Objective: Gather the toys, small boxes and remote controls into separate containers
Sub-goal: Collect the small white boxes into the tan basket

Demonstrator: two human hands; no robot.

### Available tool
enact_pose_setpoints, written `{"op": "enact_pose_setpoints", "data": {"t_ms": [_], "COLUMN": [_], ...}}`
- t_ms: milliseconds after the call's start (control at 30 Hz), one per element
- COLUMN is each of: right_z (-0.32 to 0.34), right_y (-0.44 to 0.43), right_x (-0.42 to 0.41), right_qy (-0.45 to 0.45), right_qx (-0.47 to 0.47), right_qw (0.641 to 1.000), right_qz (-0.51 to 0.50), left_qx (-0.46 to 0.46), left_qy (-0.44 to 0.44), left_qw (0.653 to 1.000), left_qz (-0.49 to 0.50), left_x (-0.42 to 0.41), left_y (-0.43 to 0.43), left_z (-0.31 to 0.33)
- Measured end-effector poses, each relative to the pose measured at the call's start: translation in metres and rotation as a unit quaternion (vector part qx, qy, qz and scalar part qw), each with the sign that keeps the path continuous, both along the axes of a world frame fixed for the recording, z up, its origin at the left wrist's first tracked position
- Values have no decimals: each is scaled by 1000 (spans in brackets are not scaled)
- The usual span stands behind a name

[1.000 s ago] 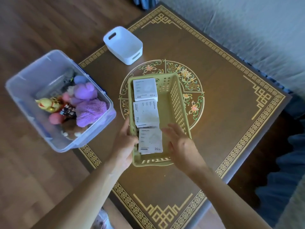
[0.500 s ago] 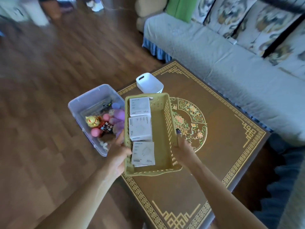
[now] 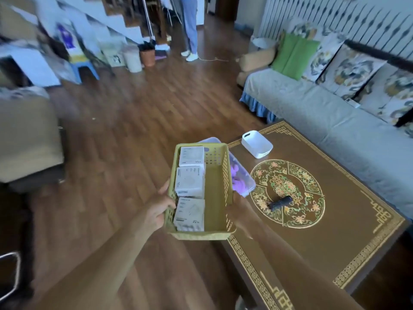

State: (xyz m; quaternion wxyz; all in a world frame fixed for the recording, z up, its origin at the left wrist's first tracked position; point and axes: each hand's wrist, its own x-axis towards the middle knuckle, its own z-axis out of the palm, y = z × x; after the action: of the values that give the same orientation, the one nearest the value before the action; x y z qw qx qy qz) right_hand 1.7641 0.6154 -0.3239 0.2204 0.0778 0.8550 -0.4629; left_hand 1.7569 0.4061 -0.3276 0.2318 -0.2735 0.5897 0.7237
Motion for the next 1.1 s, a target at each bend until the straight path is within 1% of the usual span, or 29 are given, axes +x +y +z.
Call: {"op": "enact_pose_setpoints", "data": {"t_ms": [67, 200, 333, 467, 633, 767, 867, 1000, 1100], "right_z": [11, 28, 40, 34, 28, 26, 25, 25, 31], "right_y": [-29, -76, -114, -128, -148, -161, -169, -176, -180], "right_x": [4, 4, -9, -20, -77, -145, -200, -270, -303], "right_qy": [17, 9, 7, 22, 32, 44, 48, 54, 69], "right_qx": [-3, -3, -29, -42, -53, -54, -33, 3, 9], "right_qw": [1000, 999, 999, 999, 998, 997, 998, 999, 997], "right_qz": [13, 32, 38, 23, 18, 26, 12, -5, -17], "left_qx": [1, 12, 4, -1, -16, -9, 6, 28, 25], "left_qy": [3, 13, 20, 25, 51, 63, 67, 73, 82], "left_qw": [1000, 998, 996, 995, 994, 993, 994, 993, 992], "left_qz": [22, 59, 88, 94, 91, 102, 85, 92, 95], "left_x": [8, 20, 18, 8, -47, -113, -166, -231, -263], "left_y": [-29, -75, -111, -122, -143, -154, -160, -168, -167], "left_z": [5, 13, 21, 22, 15, 18, 26, 32, 41]}}
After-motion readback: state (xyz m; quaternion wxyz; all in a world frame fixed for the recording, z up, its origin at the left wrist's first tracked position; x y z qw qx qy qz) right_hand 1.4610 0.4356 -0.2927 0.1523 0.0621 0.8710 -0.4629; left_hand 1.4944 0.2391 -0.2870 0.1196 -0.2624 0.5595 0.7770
